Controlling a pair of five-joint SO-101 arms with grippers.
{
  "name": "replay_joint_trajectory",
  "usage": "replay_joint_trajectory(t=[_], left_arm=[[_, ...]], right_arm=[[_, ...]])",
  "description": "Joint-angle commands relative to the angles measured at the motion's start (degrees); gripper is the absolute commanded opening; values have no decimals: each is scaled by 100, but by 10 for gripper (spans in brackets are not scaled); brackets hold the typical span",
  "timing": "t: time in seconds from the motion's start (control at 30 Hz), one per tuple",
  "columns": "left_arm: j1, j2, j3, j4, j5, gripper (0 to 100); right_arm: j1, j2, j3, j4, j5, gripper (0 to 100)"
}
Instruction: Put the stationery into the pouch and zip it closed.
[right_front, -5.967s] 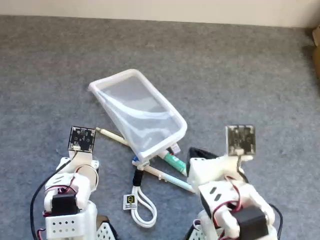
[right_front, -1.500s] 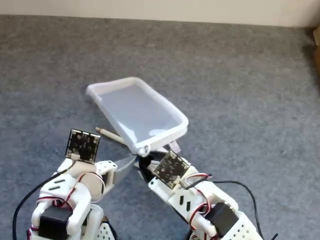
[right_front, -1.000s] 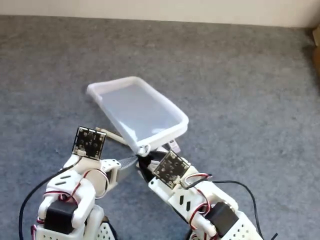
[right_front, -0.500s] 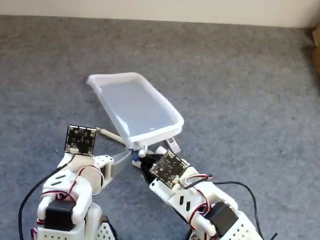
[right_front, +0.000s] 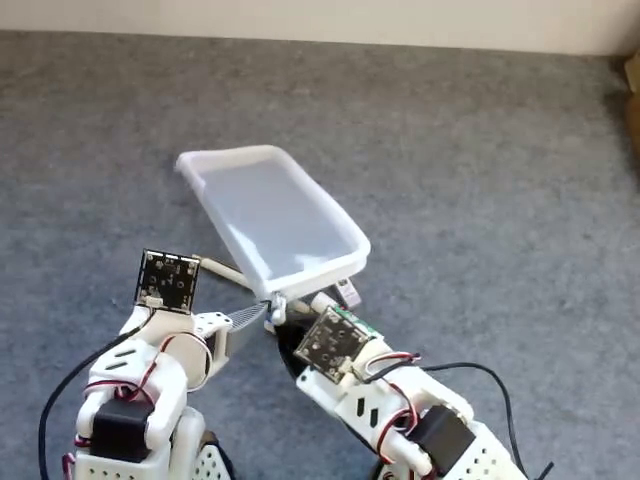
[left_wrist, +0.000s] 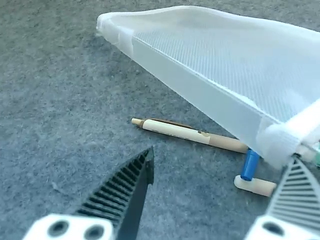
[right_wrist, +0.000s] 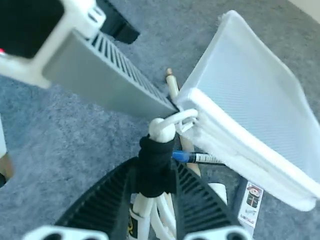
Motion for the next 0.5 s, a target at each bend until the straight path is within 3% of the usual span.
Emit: replay_joint_trajectory(t=[0.0,0.47], left_arm=[[127,-84,-251,-44,202,366],[75,-84,31,-325,193,361]], right_arm=[[-119,-22,-110,31,62,4],[-127,-22,-119,48,62,4]])
